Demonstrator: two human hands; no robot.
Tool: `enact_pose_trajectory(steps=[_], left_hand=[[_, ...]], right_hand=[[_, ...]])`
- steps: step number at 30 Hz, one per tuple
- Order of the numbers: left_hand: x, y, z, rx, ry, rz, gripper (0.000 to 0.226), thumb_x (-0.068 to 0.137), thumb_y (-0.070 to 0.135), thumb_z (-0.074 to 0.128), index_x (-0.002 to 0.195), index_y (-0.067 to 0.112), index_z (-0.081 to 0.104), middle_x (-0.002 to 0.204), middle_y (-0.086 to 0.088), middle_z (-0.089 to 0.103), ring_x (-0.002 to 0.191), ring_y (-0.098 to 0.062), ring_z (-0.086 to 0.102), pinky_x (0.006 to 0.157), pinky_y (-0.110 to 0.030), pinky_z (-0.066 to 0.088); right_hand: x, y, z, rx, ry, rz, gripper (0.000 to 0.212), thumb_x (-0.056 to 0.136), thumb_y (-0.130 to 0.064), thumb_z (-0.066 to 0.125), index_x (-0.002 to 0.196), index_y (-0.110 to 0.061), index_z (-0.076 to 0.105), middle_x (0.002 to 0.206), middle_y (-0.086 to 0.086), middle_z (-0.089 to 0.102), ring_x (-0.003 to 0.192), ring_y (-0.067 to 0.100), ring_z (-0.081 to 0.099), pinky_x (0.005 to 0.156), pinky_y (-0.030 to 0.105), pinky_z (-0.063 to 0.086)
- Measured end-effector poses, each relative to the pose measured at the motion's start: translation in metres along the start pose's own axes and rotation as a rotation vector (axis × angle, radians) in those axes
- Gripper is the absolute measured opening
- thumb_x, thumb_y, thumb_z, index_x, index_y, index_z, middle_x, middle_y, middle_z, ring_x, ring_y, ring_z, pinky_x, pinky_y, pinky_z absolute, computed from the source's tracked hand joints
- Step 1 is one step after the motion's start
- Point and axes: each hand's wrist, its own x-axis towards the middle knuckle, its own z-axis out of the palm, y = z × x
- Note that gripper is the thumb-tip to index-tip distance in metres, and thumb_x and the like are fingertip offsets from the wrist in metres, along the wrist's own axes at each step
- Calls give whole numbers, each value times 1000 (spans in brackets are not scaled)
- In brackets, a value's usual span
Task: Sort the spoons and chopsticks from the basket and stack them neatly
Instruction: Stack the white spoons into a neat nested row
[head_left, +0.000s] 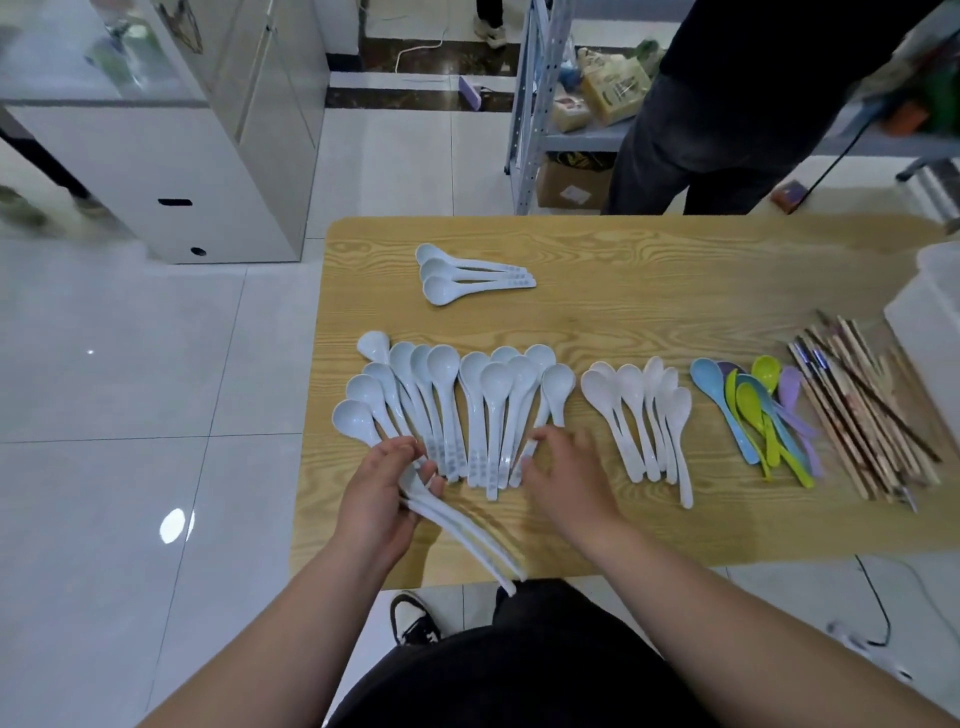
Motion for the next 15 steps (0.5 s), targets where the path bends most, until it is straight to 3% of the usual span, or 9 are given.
enact_pose_trajectory(steps=[2, 4, 6, 8, 9, 12, 15], left_hand=[[4, -2, 3, 12, 42, 1, 9, 98, 4, 53, 98, 11, 58, 87, -7, 62, 71, -20, 60, 67, -35, 54], [6, -5, 9, 25, 81, -7, 10, 98, 5, 55, 104, 11, 59, 96, -9, 62, 79, -21, 61, 77, -39, 55], [6, -9, 16, 29, 130, -14, 9, 98, 7, 56, 106, 10, 59, 101, -11, 61, 87, -23, 62, 83, -40, 55], [10, -13, 20, 41, 159, -14, 8, 97, 8, 58, 105, 9, 58, 99, -12, 61, 84, -23, 63, 79, -39, 55], [10, -14, 22, 48, 162, -16, 7, 97, 8, 58, 103, 8, 57, 95, -11, 60, 79, -22, 63, 74, -37, 56], [13, -17, 29, 68, 160, -12, 4, 98, 9, 58, 102, 8, 57, 96, -11, 59, 76, -22, 63, 65, -35, 56], [8, -17, 43, 72, 137, -11, 15, 99, 15, 60, 112, 7, 58, 107, -14, 59, 96, -29, 66, 83, -40, 58]], right_hand=[[22, 22, -8, -94, -7, 113, 53, 95, -37, 60, 144, -29, 42, 141, 3, 31, 124, 21, 46, 103, 36, 44], [40, 35, -10, -147, -57, 156, 63, 92, -34, 59, 148, -30, 31, 139, 6, 36, 124, 27, 47, 101, 41, 46], [51, 43, -7, -168, -100, 148, 58, 89, -25, 53, 141, -29, 28, 117, 3, 53, 106, 28, 58, 87, 43, 53], [55, 45, -6, -141, -131, 168, 59, 88, -18, 46, 140, -31, 22, 95, 0, 59, 84, 24, 61, 67, 38, 52], [55, 46, -6, -108, -128, 178, 63, 88, -18, 45, 143, -33, 20, 94, -1, 60, 81, 23, 61, 63, 36, 49], [48, 47, -16, 5, -32, 136, 56, 91, -20, 46, 145, -28, 35, 122, 2, 57, 98, 22, 58, 77, 37, 51], [31, 41, -38, 144, -45, -21, 40, 96, -18, 47, 134, -29, 50, 117, -1, 56, 89, 16, 55, 73, 34, 46]])
